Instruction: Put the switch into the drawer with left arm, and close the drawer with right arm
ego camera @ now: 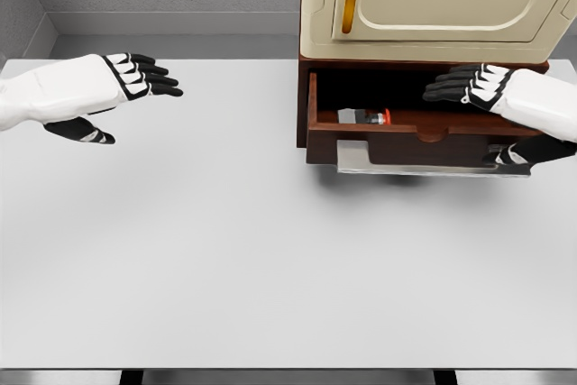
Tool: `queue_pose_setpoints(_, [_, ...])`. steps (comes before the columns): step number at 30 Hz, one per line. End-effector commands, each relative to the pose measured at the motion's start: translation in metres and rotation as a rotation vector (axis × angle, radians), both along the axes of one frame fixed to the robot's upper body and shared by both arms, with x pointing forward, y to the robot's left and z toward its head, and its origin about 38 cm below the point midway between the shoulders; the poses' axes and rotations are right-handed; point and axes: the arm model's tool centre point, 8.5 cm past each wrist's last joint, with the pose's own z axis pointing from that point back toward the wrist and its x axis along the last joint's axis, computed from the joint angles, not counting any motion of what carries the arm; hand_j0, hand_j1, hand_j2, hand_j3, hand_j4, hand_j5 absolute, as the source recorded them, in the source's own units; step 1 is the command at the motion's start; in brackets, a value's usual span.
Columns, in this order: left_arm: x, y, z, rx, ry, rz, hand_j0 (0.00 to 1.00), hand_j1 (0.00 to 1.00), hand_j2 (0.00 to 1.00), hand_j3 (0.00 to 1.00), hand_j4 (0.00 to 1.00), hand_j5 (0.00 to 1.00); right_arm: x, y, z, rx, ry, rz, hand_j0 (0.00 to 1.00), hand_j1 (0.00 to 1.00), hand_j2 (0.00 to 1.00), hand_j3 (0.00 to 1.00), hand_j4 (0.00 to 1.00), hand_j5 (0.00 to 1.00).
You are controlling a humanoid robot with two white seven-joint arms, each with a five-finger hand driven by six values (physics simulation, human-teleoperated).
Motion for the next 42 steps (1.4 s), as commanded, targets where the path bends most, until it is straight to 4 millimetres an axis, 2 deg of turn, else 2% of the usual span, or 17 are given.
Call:
queue_pose_setpoints(1, [0.000,0.000,0.001,-0.005,0.001,0.002,1.00,1.00,1.00,1.00,1.00,1.00,0.000,-0.001,0.002,0.010,0.006,-0.004,1.00,1.00,1.00,1.00,1.00,1.00])
queue_pose_setpoints(5, [0.000,0.000,0.001,-0.005,0.001,0.002,1.00,1.00,1.00,1.00,1.00,1.00,-0.002,-0.004,0.001,0.028,0.025,-0.011,1.00,1.00,1.00,1.00,1.00,1.00])
queue_pose_setpoints(8, [0.000,0.000,0.001,-0.008,0.002,0.002,1.00,1.00,1.00,1.00,1.00,1.00,-0.002,-0.005,0.002,0.029,0.024,-0.013,0.88,0.88,0.88,0.88,0.88,0.88])
queue_pose_setpoints(10, [0.000,0.000,0.001,-0.008,0.002,0.002,1.00,1.00,1.00,1.00,1.00,1.00,-0.002,-0.005,0.001,0.033,0.032,-0.013,0.88,0.88,0.88,0.88,0.88,0.88])
queue_pose_setpoints(11, [0.000,0.000,0.002,-0.009,0.001,0.002,1.00,1.00,1.00,1.00,1.00,1.00,-0.002,-0.005,0.001,0.033,0.030,-0.013,0.80,0.80,0.80,0.80,0.80,0.80])
queue_pose_setpoints(12, [0.000,0.001,0.002,-0.008,0.001,0.003,1.00,1.00,1.00,1.00,1.00,1.00,-0.001,-0.003,0.003,0.041,0.021,-0.009,0.68,0.68,0.68,0.68,0.68,0.68])
queue_pose_setpoints(15, [0.000,0.001,0.002,-0.009,0.001,0.003,1.00,1.00,1.00,1.00,1.00,1.00,0.000,-0.002,0.005,0.046,0.015,-0.007,0.60,0.60,0.60,0.60,0.60,0.60])
queue_pose_setpoints(24, [0.000,0.002,0.002,-0.010,0.003,0.007,1.00,1.00,1.00,1.00,1.00,1.00,-0.001,-0.002,0.000,0.023,0.023,-0.005,0.59,0.59,0.59,0.59,0.59,0.59])
queue_pose_setpoints(29, [0.001,0.003,0.001,-0.010,0.003,0.009,1.00,1.00,1.00,1.00,1.00,1.00,-0.003,-0.001,-0.010,0.010,0.042,-0.004,0.59,0.59,0.59,0.59,0.59,0.59])
queue_pose_setpoints(37, [0.000,0.001,0.003,-0.014,-0.002,0.004,1.00,1.00,1.00,1.00,1.00,1.00,0.000,0.009,-0.012,0.050,0.035,0.017,0.59,0.59,0.59,0.59,0.59,0.59])
queue_pose_setpoints(42, [0.001,0.001,0.005,-0.018,-0.007,0.006,1.00,1.00,1.00,1.00,1.00,1.00,-0.003,0.014,-0.025,0.056,0.069,0.029,0.59,0.59,0.59,0.59,0.59,0.59])
